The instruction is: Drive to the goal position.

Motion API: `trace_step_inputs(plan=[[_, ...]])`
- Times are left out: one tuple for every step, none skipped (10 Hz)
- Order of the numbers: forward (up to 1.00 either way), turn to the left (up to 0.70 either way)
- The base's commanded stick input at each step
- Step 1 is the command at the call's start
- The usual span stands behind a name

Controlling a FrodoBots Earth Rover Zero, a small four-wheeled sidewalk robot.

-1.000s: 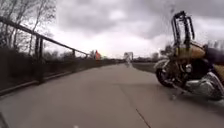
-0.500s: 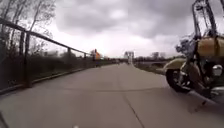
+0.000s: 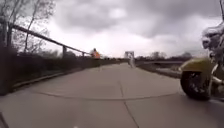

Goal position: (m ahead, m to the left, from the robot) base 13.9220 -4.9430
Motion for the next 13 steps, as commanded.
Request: trace_step_inputs(plan=[[1.00, 0.00], [1.00, 0.00], [1.00, 0.00], [1.00, 0.00], [1.00, 0.00], [1.00, 0.00], [1.00, 0.00], [1.00, 0.00], [1.00, 0.00], [1.00, 0.00], [1.00, 0.00], [1.00, 0.00], [1.00, 0.00]])
